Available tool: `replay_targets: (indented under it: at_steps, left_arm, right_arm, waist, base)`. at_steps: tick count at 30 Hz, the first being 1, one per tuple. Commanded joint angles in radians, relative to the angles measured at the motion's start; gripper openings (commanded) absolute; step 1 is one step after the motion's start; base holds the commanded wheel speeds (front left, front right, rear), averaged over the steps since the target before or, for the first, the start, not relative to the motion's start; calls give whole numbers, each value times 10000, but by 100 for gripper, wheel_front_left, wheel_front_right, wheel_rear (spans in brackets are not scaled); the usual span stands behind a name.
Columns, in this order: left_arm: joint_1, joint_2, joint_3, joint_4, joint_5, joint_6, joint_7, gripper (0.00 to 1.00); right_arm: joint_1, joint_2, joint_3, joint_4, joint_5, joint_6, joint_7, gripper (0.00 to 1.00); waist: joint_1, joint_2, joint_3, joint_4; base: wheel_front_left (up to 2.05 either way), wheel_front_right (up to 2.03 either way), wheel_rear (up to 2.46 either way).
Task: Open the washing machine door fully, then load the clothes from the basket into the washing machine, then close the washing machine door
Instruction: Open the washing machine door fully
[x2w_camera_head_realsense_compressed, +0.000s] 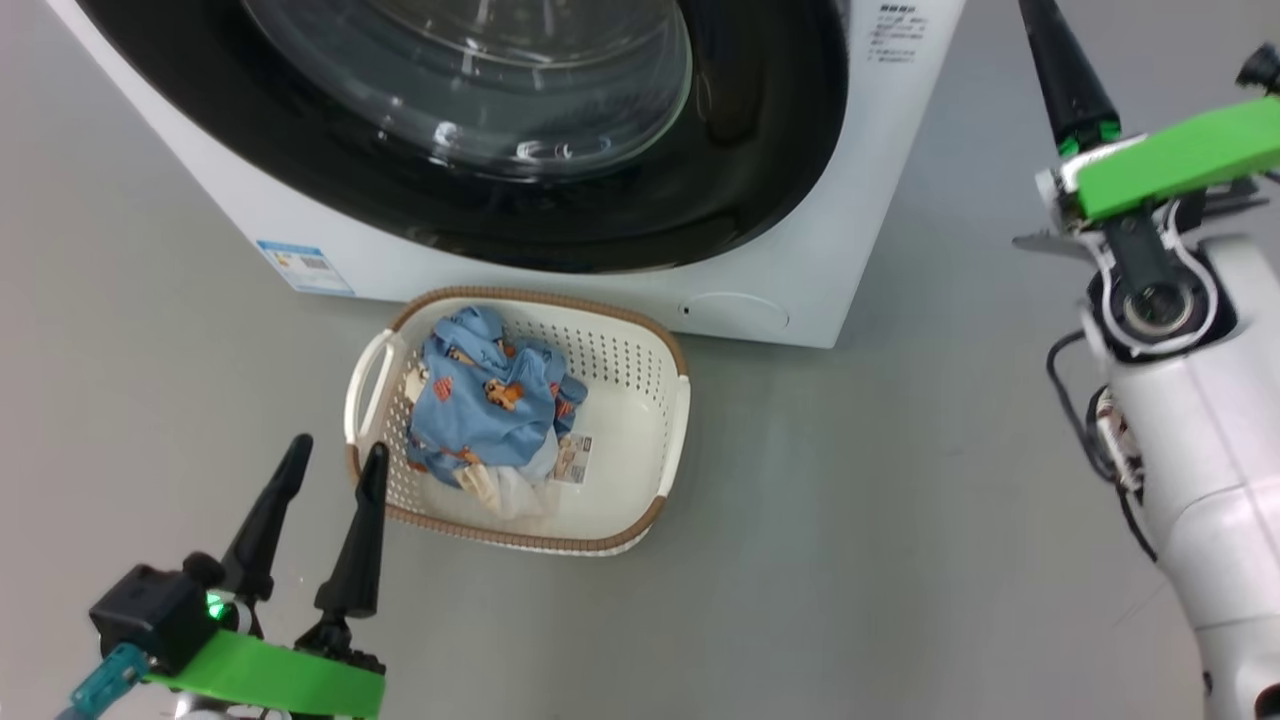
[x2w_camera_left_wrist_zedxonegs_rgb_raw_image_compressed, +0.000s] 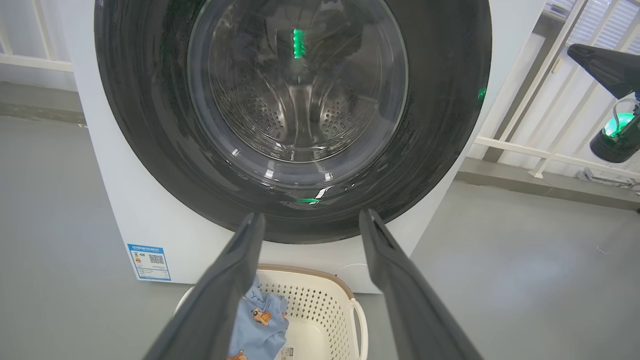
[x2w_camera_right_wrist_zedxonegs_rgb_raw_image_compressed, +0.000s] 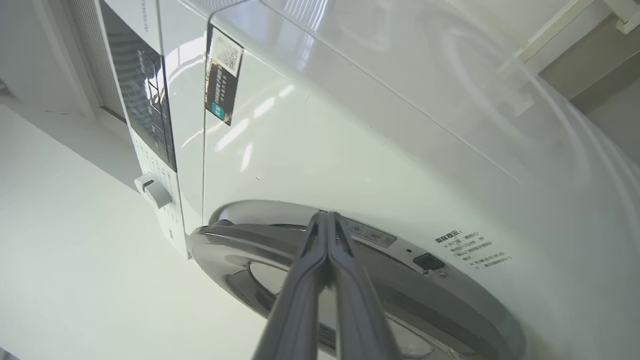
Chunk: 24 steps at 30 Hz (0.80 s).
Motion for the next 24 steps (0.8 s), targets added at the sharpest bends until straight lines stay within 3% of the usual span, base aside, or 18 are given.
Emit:
replay_targets:
  at_steps: [1,12,24]
  left_arm:
    - [-424,356,299,-270,-153,-29,-80,100]
    - [-803,457,40,-424,-379,-29,-80,100]
    - [-1152,396,-120,-575,-482,-29,-80,100]
  right_arm:
    - [-312,-23,206,-252,406,-9,291,0]
    - [-1409,-571,280,514,2478,-9,3284,0]
    - [-2443,-406,180,1706,2855,-9,4364,0]
  waist:
    - [0,0,260,135]
    - [0,0,880,518]
    - [0,0,1429,763]
  base:
    - [0,0,0]
    - [0,0,0]
    - [0,0,0]
